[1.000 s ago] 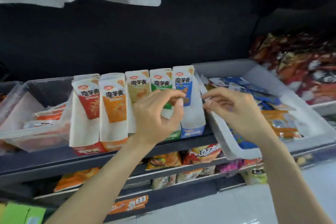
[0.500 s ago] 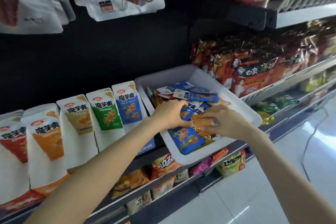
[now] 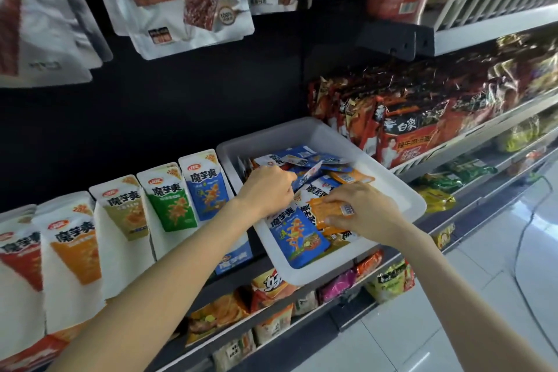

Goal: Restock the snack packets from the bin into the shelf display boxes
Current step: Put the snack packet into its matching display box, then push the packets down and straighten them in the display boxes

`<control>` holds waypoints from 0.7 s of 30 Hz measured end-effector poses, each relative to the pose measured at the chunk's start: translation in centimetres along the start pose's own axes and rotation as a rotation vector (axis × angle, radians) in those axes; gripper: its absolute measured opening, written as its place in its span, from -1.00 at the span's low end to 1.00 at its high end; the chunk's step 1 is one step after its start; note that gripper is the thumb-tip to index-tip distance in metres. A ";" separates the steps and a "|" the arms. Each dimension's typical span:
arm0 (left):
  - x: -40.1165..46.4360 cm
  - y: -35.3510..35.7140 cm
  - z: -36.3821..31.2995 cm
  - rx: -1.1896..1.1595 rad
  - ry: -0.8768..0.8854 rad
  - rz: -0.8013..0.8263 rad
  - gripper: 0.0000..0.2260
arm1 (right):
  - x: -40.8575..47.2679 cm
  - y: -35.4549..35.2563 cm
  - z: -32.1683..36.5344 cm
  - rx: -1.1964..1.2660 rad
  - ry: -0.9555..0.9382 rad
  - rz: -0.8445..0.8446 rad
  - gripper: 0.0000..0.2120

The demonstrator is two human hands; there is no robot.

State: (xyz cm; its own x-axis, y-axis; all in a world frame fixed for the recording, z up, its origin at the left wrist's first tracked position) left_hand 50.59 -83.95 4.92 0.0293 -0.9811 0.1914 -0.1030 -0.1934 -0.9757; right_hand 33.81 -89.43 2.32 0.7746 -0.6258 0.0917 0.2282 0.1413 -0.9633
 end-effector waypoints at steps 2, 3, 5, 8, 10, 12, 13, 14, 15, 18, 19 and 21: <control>-0.7 -1.1 1.1 -0.174 -0.076 -0.144 -0.81 | -0.2 -1.1 0.7 0.125 0.042 -0.136 -0.67; -1.3 -2.0 1.6 -0.294 -0.130 -0.218 -0.82 | -0.4 -1.8 1.2 0.244 0.069 -0.221 -0.70; -2.7 -3.8 2.8 -0.576 -0.225 -0.344 -0.87 | -0.5 -3.2 2.4 0.540 0.124 -0.344 -0.77; -5.3 -5.6 4.1 -1.102 -0.375 -0.440 -0.85 | -0.3 -5.0 5.4 0.915 0.124 -0.389 -0.82; -6.9 -6.4 5.1 -1.340 -0.463 -0.502 -0.87 | 0.2 -6.1 7.6 0.999 0.092 -0.423 -0.82; -8.9 -7.6 6.2 -1.155 -0.445 -0.678 -0.86 | 0.7 -6.8 9.9 0.986 0.064 -0.440 -0.84; -10.1 -8.5 6.6 -0.872 -0.360 -0.798 -0.85 | 1.0 -7.0 11.2 0.995 0.036 -0.413 -0.82; -11.3 -9.4 6.3 -0.529 -0.236 -0.893 -0.85 | 1.4 -7.0 12.5 1.040 0.004 -0.353 -0.75; -12.3 -9.8 5.6 -0.203 -0.102 -0.948 -0.83 | 1.7 -6.8 13.8 1.118 -0.015 -0.268 -0.66; -14.8 -9.5 4.9 0.252 0.123 -0.969 -0.80 | 2.9 -6.1 16.0 1.244 -0.003 -0.108 -0.58; -15.4 -9.1 5.1 0.285 0.158 -0.948 -0.80 | 3.3 -6.0 16.3 1.221 -0.001 -0.100 -0.68; -16.1 -8.6 5.9 0.266 0.178 -0.840 -0.77 | 4.4 -5.6 16.7 1.107 -0.029 -0.124 -0.84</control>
State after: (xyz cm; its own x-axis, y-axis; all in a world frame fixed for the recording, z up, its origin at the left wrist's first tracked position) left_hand 56.84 -66.40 9.61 -0.1654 -0.5079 0.8454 0.1169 -0.8612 -0.4946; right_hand 45.75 -80.18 12.31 0.7200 -0.6671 0.1914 0.6940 0.6940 -0.1918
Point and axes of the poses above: each hand's wrist, its own x-axis towards the middle knuckle, its own y-axis out of the palm, z = x × y, the point moved 4 cm from there along x, towards the middle knuckle, and after that the axes turned 5 degrees about -x, right-handed, at the moved point
